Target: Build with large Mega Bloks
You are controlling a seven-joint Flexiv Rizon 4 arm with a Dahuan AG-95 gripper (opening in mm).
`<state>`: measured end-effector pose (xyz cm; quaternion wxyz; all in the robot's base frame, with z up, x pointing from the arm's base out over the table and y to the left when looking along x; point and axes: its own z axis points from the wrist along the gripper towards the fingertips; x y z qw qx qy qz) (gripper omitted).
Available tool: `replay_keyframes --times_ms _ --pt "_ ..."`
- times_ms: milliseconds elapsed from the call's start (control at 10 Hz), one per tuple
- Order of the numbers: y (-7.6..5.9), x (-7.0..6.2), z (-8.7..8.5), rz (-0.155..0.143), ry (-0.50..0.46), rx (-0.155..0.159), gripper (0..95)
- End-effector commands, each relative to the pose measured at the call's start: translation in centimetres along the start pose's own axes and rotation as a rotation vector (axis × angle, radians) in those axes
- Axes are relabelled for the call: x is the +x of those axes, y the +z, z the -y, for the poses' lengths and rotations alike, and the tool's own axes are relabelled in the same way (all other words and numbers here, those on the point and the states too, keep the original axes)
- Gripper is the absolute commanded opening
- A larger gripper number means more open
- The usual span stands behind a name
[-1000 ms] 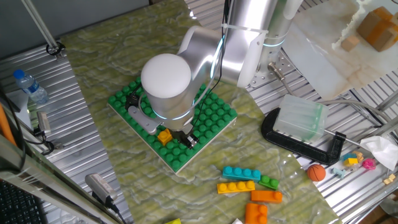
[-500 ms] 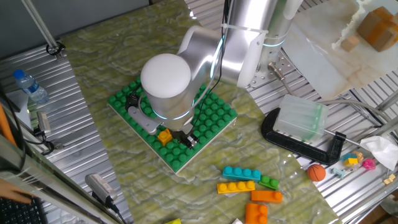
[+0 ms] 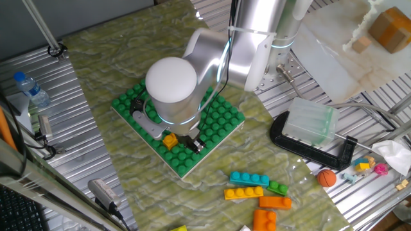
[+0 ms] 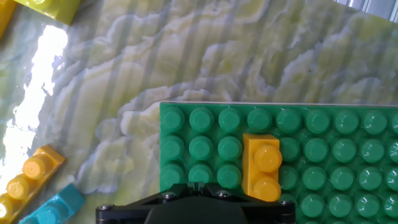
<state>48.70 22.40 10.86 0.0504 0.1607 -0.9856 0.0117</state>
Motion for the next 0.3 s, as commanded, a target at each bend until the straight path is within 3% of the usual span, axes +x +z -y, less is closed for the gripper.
replay_keyframes --times_ms 100,300 --pt "0.17 -0.06 -0.09 0.002 0.004 0.001 0.0" --pt "0.20 -0.06 -0.14 0.005 0.008 0.001 0.0"
